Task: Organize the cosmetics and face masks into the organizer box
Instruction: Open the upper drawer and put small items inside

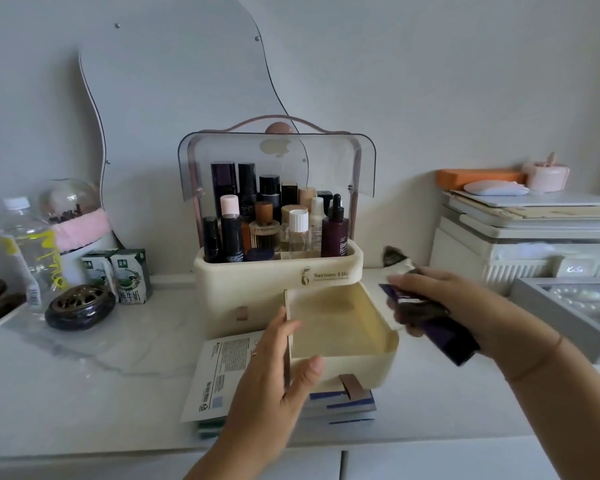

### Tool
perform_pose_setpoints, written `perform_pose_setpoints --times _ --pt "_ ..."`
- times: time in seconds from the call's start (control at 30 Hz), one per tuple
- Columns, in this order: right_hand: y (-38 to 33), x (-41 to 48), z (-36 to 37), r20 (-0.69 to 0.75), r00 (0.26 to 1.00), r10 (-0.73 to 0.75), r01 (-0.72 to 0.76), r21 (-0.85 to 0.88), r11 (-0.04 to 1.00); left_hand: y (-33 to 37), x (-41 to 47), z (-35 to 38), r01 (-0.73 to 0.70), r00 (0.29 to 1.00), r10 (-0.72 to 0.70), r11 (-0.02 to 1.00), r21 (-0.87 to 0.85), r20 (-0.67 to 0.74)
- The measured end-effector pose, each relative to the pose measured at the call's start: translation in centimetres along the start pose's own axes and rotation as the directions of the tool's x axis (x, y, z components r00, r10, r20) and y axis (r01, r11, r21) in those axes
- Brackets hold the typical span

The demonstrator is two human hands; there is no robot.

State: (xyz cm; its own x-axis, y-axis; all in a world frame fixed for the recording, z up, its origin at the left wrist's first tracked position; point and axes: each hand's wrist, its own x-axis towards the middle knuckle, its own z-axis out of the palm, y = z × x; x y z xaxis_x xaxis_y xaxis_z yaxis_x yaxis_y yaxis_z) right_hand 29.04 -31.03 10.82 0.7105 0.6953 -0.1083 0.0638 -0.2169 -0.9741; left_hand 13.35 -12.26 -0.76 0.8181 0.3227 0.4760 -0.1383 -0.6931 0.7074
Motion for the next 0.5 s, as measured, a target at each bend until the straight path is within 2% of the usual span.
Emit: perform_pose_setpoints --times 0.03,0.1,0.17,0.23,0.3,0.43,0.5 --pt "-0.9 0.1 0.6 0.157 0.988 0.010 -0.015 0.032 0.999 0.0 0.0 0.0 0.000 1.000 0.000 1.000 -0.008 -0.004" --pt "-2.0 0.6 2.4 0.409 0.910 0.067 -0.071 -0.005 0.997 0.1 0.0 0.0 0.002 1.000 -0.002 1.000 -0.029 -0.013" --pt "-2.2 1.7 4.0 0.510 0.841 0.179 -0.153 -0.092 0.984 0.0 -0.2 -0.1 0.012 1.000 -0.013 0.998 -0.063 -0.010" --pt "-2.3 2.8 5.0 0.511 0.809 0.292 -0.258 -0.139 0.956 -0.1 -0.4 -0.1 0.014 1.000 -0.015 0.997 -0.074 -0.008" --pt "-2.3 4.0 5.5 0.453 0.821 0.346 -0.293 -0.187 0.938 0.0 -0.4 -0.2 0.020 1.000 -0.020 0.996 -0.082 0.001" --pt "-1.8 5.5 6.9 0.248 0.926 0.286 -0.210 -0.294 0.932 0.6 0.0 -0.5 -0.003 1.000 0.001 0.997 -0.076 -0.019" --pt "-1.2 5.7 7.7 0.156 0.963 0.220 -0.130 -0.446 0.886 0.9 0.6 -0.8 -0.035 0.999 0.034 0.999 -0.026 -0.037"
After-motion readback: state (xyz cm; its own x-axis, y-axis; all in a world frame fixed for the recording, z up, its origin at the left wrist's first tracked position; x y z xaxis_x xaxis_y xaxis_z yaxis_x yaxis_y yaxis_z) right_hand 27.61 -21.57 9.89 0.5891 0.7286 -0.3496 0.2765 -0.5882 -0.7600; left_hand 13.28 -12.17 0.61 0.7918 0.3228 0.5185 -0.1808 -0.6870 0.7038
